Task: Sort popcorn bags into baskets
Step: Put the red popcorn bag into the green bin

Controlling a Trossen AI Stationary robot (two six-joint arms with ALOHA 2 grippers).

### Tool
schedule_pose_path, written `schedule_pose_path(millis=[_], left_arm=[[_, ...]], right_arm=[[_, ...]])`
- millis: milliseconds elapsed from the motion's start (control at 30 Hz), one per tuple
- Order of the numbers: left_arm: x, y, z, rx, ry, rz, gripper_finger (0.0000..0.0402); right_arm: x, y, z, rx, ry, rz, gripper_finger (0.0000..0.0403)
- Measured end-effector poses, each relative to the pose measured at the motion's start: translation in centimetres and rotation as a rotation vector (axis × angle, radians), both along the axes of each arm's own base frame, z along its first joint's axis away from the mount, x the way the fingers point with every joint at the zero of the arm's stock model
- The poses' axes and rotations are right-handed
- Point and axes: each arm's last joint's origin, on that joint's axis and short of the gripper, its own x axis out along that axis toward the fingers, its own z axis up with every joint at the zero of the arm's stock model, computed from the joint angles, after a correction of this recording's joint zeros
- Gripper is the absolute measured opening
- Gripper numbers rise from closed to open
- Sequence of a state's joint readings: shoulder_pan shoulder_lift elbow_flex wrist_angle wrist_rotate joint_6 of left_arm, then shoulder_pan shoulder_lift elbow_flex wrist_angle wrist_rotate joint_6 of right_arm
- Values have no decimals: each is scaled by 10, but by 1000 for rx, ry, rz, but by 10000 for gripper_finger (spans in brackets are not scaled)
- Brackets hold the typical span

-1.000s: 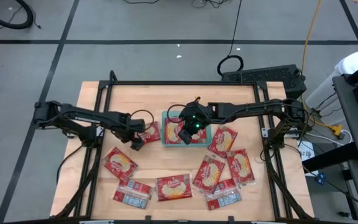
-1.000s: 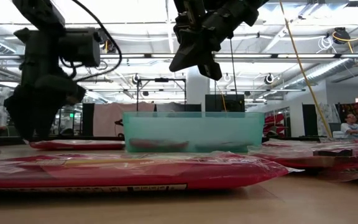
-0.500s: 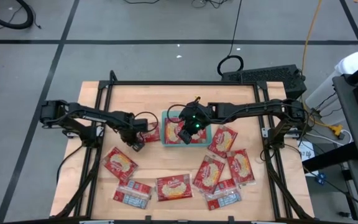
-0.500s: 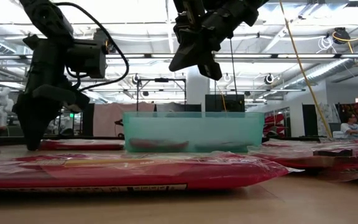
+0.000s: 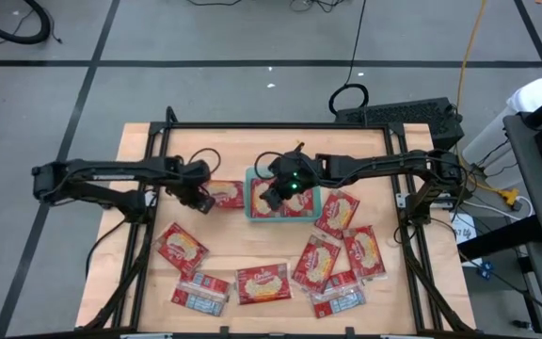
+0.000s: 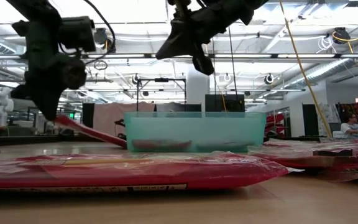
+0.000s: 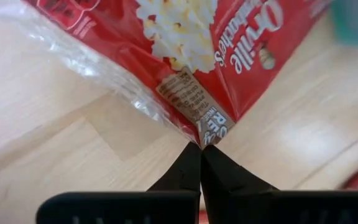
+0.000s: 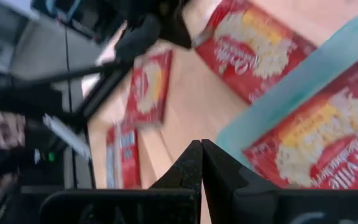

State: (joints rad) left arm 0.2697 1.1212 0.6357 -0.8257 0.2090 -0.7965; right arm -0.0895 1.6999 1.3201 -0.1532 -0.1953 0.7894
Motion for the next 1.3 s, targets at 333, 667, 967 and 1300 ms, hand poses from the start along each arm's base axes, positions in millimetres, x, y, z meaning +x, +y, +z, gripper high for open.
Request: schedule_pose_path(millis=[333,667,967,1300], left_arm=[[-19,-5,38,23,-274,135,1],[-32,-5,74,183,-627,223,0],[-23,3,108,410,-968,310,0],[-18,5,117,607,-1018,212,0]], right_arm=[[9,-4,16,162,-175,-233,60],[12,-8,23,298,-249,-400,140],[14,-12,37,695,-427,-679,167],[17,-31,31,982,-491,-856,223]])
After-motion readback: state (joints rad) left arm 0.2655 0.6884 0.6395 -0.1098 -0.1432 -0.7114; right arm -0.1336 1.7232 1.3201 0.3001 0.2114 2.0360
